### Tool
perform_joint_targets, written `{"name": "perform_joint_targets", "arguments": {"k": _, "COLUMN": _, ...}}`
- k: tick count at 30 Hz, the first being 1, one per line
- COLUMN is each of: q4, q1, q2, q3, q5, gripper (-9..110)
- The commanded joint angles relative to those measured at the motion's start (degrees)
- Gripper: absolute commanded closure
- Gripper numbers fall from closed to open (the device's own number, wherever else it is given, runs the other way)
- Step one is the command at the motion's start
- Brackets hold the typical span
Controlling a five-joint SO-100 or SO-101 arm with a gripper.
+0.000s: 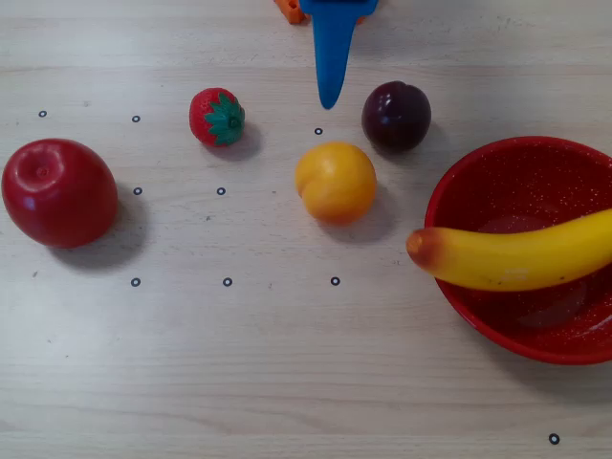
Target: Put the banana in the red bowl.
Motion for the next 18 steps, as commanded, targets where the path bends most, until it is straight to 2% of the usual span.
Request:
{"name": "perform_joint_targets", "arguments": {"k": 1, "q4": -2.8, "q1": -2.5, "q2": 7.8, "q3": 5.7, "q5": 1.5, "gripper": 101}}
{"name": "perform_joint_targets", "arguments": {"k": 10, "q4": -3.4, "q1": -4.0, "q2": 32.5, "q3": 32.0, "q5": 0.4, "gripper": 101}}
{"name": "perform_joint_targets", "arguments": {"k": 18, "q4": -6.0, "q1": -3.1, "q2": 45.3, "q3": 45.0, "q5": -2.6, "gripper": 101}}
